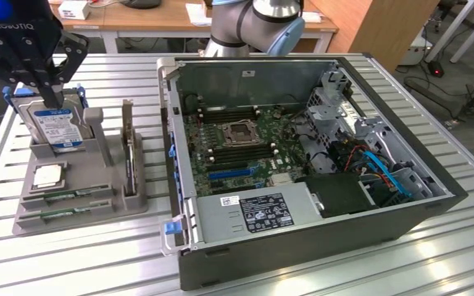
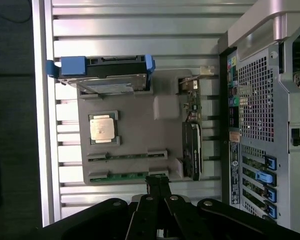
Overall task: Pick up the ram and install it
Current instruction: 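Reach for the ram, then pick up the ram and move it above insertion slot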
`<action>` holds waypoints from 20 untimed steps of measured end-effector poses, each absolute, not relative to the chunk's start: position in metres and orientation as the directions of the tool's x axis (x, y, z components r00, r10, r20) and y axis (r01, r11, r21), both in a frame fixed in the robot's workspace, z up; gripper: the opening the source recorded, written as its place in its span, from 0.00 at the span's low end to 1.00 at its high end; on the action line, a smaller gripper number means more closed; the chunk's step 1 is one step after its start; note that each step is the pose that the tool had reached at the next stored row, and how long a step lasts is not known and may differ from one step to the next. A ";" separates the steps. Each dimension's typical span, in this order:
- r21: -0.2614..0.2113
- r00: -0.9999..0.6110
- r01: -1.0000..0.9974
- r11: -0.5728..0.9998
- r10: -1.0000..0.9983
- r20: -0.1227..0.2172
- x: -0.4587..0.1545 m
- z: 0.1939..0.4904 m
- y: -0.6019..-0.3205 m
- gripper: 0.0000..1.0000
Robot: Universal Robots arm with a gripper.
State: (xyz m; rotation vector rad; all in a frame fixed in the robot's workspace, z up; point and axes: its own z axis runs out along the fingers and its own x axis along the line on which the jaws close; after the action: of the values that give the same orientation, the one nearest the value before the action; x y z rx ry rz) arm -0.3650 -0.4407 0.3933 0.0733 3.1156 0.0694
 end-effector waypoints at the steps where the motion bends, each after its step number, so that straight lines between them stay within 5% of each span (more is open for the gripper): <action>1: 0.045 -0.999 0.045 0.998 0.046 -0.023 -0.365 0.393 -0.441 0.09; 20: 0.045 -0.999 0.029 0.999 0.030 -0.023 -0.365 0.393 -0.443 0.09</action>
State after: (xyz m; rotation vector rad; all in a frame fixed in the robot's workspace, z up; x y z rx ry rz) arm -0.3650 -0.4435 0.3933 0.0461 3.1165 0.0697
